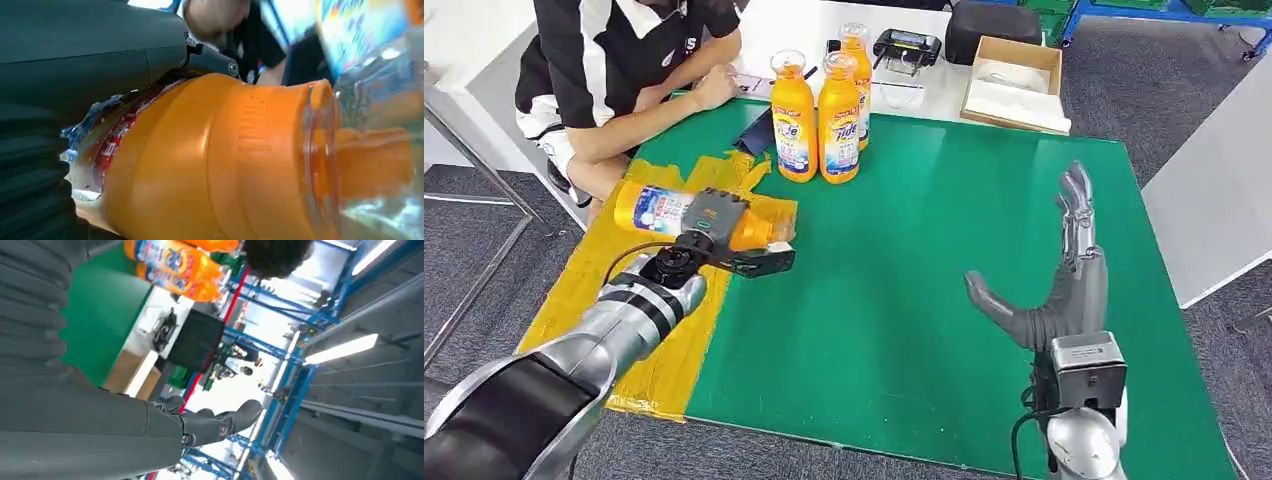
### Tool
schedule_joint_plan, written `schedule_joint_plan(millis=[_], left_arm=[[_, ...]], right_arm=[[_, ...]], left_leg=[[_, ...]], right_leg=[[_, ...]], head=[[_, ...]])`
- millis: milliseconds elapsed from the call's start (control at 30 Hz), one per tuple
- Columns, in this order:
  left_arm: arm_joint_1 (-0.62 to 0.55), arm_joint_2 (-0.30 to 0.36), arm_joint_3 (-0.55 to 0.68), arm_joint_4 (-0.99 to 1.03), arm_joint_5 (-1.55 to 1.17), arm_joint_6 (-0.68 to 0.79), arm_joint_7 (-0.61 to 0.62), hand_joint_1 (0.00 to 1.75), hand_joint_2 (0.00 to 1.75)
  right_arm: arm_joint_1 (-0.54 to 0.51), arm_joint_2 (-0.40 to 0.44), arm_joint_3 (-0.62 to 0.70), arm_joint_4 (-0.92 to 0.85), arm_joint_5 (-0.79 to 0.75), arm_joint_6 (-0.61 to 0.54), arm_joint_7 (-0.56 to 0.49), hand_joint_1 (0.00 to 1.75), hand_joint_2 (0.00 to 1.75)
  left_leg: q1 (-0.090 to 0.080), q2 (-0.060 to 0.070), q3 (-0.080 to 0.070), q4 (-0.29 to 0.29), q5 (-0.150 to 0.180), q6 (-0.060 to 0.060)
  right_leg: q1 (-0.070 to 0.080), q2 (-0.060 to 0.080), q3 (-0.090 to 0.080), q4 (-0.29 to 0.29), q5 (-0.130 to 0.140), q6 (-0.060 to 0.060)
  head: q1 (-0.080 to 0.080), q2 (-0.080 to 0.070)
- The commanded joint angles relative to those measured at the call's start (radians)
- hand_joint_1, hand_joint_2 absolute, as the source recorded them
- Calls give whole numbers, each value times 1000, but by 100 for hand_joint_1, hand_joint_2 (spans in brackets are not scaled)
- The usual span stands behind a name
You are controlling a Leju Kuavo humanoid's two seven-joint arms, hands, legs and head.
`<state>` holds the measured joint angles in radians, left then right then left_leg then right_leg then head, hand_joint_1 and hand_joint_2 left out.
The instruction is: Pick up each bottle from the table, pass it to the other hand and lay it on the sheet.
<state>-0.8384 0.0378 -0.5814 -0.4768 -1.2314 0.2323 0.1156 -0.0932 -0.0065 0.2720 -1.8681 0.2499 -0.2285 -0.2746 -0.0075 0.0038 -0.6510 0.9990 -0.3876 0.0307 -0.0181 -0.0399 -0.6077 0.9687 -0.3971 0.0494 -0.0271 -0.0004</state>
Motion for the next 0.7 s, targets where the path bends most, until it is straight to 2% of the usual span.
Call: schedule_joint_plan(millis=[33,67,167,267,367,500,567,600,633,667,700], left_arm=[[-2,-9,136,127,119,22,-77,0,175],[5,-6,156,116,136,24,-89,0,175],[13,-1,175,107,155,5,-95,0,175],[15,0,179,109,158,0,-95,0,175],[28,9,192,113,169,-22,-84,0,175],[52,18,230,111,208,-35,-116,0,175],[72,15,281,71,274,2,-201,0,175],[99,14,329,13,348,66,-313,0,175],[121,11,366,-42,408,107,-391,0,175],[172,19,396,-168,485,154,-472,0,175],[213,35,394,-276,514,168,-489,0,175]], right_arm=[[48,-22,-88,-7,15,15,48,0,175],[52,-22,-94,-1,13,20,54,0,175],[54,-19,-103,17,11,28,58,0,175],[51,-17,-102,20,11,28,58,0,175],[39,-13,-106,40,-1,44,62,0,175],[26,-14,-109,75,-6,64,62,0,175],[29,-16,-111,81,-9,68,58,0,175],[31,-19,-110,81,-17,66,52,0,175],[34,-22,-109,80,-23,64,50,0,175],[34,-28,-104,83,-40,61,44,0,175],[31,-30,-100,88,-52,58,42,0,175]], left_leg=[[1,0,6,0,-3,-2],[1,0,9,0,-4,-3],[0,0,4,-1,-2,-1],[1,0,8,1,-4,-3],[1,0,3,0,-1,-1],[1,2,7,-1,-3,-2],[1,1,4,-1,-2,-1],[1,2,8,0,-4,-3],[1,1,6,0,-3,-2],[1,1,5,-1,-2,-2],[1,2,7,0,-3,-2]], right_leg=[[1,3,6,-1,-2,-2],[0,4,9,-1,-4,-3],[0,3,4,-1,-1,-1],[1,4,9,0,-3,-3],[0,3,4,-1,-1,-1],[0,6,8,-1,-2,-2],[0,3,4,-1,-1,-1],[1,6,9,-1,-3,-3],[1,5,7,-1,-2,-2],[0,4,5,-1,-1,-2],[0,5,8,-1,-2,-2]], head=[[0,0],[0,0],[0,0],[0,0],[0,0],[0,0],[0,0],[0,0],[0,0],[0,0],[0,0]])
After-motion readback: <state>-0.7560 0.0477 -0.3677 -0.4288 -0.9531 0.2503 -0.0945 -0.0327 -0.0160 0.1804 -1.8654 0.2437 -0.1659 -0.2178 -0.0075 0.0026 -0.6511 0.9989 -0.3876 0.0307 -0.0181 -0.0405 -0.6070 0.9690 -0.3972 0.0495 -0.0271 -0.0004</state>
